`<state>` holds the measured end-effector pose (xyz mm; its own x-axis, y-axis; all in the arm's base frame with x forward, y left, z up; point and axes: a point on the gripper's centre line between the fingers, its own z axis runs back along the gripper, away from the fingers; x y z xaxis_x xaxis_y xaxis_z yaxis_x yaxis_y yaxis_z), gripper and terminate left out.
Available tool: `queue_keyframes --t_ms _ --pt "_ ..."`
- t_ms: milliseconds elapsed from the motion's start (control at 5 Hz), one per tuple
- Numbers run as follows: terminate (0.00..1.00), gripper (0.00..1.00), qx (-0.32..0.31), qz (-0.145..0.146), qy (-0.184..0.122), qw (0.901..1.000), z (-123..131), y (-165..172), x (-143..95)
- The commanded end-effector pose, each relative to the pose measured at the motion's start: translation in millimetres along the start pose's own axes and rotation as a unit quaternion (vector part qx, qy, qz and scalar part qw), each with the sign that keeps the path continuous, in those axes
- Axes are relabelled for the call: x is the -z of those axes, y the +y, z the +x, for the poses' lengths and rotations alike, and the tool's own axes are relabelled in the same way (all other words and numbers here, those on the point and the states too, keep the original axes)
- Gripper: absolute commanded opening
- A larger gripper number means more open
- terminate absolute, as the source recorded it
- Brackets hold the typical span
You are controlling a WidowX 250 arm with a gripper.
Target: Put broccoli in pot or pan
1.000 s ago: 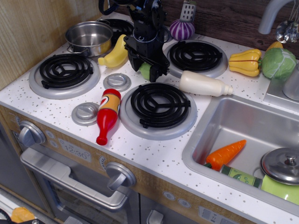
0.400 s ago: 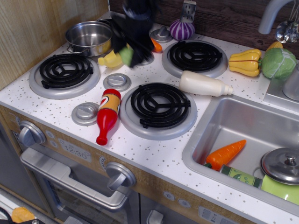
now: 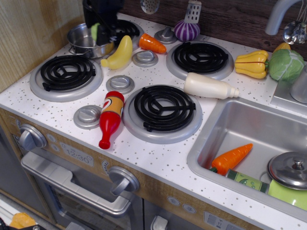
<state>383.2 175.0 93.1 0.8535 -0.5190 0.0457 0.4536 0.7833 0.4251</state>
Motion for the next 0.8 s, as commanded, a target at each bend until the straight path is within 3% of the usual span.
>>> queue_keyframes --t_ms 0,200,600 --pt "0.0 0.0 0.05 0.039 -0.053 0.9966 -8.7 46.1 0.5" --pt "0.0 1.0 0.05 0.039 -0.053 0.9966 -8.7 46.1 0.5" --pt "0.0 1.0 0.05 0.039 -0.053 0.9966 -8.7 46.1 0.5"
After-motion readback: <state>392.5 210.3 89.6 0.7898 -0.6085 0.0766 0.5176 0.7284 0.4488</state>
